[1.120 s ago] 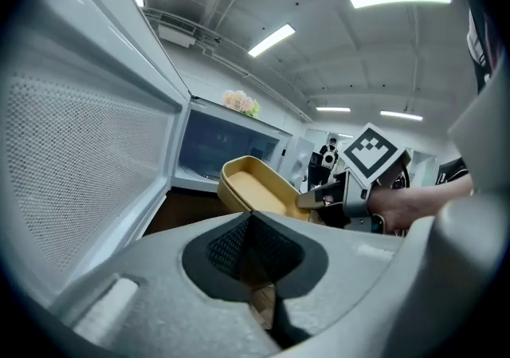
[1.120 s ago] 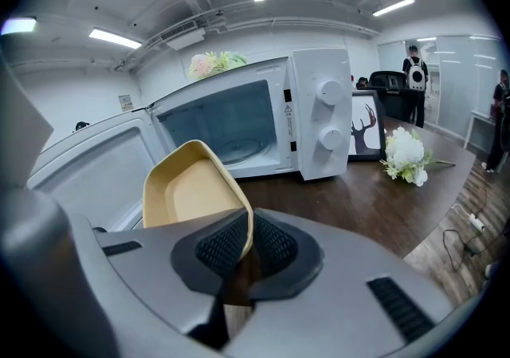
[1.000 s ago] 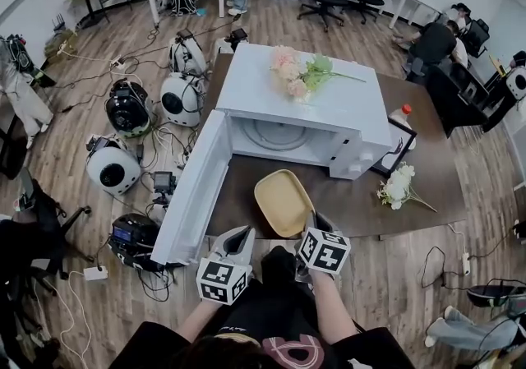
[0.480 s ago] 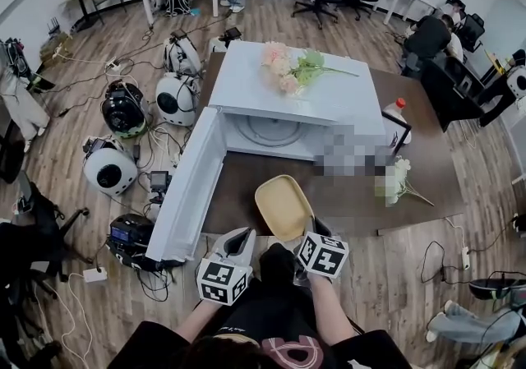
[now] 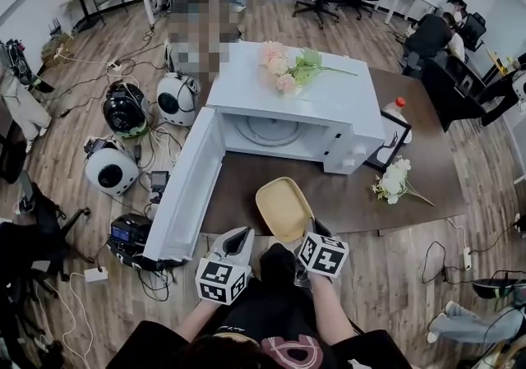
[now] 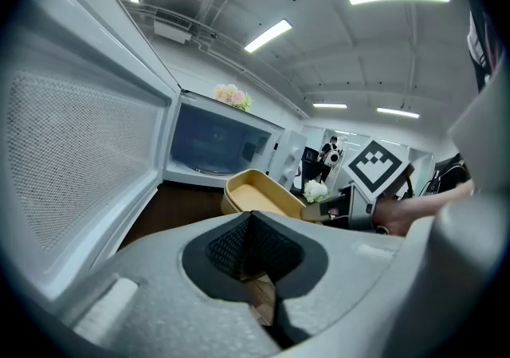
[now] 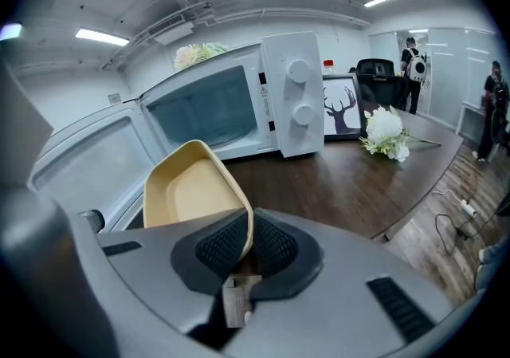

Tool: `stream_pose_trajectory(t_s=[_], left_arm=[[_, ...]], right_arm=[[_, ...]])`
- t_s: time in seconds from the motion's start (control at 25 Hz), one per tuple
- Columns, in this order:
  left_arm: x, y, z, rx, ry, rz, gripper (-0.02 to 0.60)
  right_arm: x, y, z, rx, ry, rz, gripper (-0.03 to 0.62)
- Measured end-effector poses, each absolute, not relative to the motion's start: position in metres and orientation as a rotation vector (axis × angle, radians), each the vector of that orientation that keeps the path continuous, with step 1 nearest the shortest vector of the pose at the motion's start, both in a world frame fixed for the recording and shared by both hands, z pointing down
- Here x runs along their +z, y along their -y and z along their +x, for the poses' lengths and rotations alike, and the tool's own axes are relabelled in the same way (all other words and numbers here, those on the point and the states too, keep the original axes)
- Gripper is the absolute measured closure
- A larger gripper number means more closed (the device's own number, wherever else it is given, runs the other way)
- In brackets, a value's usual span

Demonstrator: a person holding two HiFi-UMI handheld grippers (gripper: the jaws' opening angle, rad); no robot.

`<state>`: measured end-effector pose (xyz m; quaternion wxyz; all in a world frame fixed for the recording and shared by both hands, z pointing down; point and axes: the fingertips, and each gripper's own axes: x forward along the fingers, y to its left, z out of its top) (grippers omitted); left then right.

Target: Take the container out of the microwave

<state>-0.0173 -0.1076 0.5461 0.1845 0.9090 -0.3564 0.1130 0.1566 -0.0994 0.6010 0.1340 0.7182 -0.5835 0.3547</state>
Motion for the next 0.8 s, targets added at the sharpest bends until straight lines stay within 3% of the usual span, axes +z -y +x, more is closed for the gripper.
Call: stream_pose_trajectory(t_s=[0.8], left_arm=[[0.550, 0.112, -0.004, 0.333, 0.970, 2.567, 0.572]], right_arm=[[0.606, 0.097, 0.169, 1.034, 1.648, 2.090, 0.565]])
